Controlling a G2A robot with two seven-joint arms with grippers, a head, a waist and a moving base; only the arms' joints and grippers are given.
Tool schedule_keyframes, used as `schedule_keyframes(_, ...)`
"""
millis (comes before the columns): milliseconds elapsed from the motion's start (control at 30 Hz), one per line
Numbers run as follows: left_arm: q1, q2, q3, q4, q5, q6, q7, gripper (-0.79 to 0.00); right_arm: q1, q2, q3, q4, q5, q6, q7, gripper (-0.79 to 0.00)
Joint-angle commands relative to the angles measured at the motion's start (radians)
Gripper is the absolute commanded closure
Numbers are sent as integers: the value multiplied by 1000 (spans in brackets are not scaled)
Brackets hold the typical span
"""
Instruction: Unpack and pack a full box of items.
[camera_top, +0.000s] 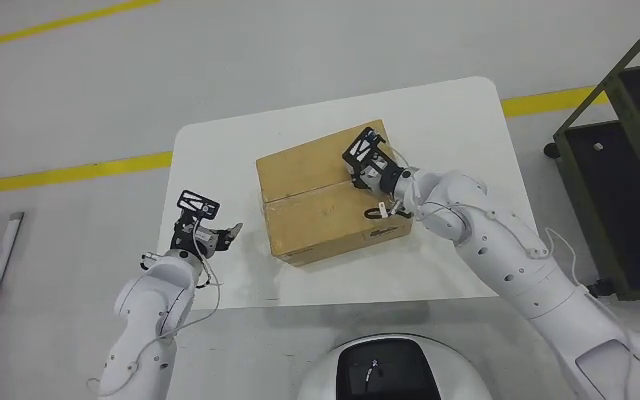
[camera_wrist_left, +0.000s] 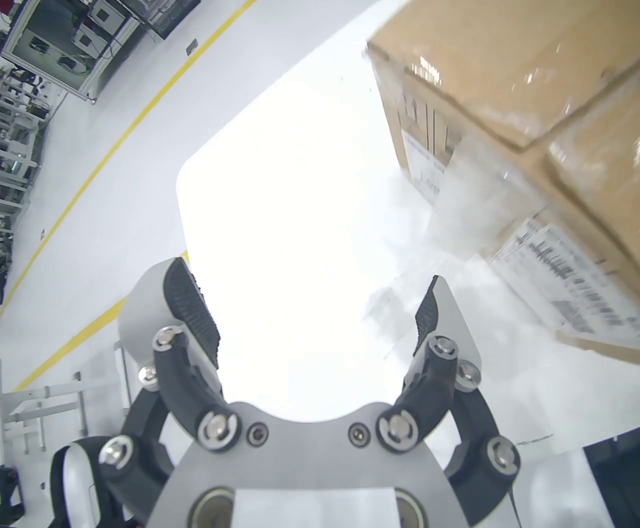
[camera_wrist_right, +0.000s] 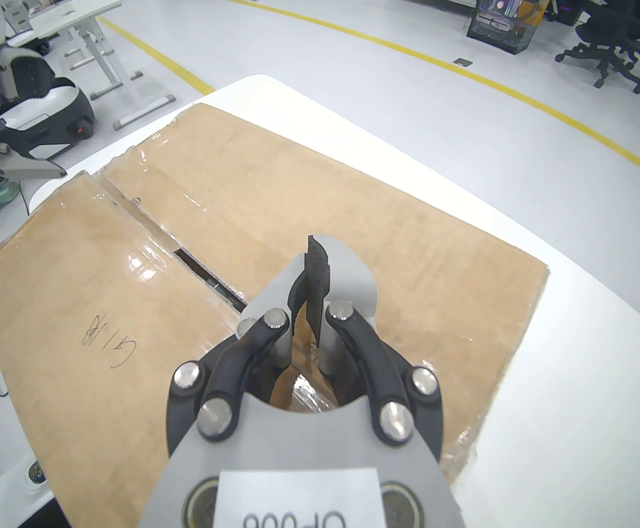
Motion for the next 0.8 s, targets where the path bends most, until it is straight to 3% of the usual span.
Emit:
schedule_keyframes(0,2,-1,19,30,26,-10,31,-785,0,-2,1,3,0,5,-1,0)
schedule_keyframes(400,-42,-26,134,211,-4,3,266,-785,-6,-9,20,11,6,8,2,0)
schedule_keyframes(767,-73,-46,160,231,-130,33,333,-785,-6,-14,29,16,0,-12,9,0)
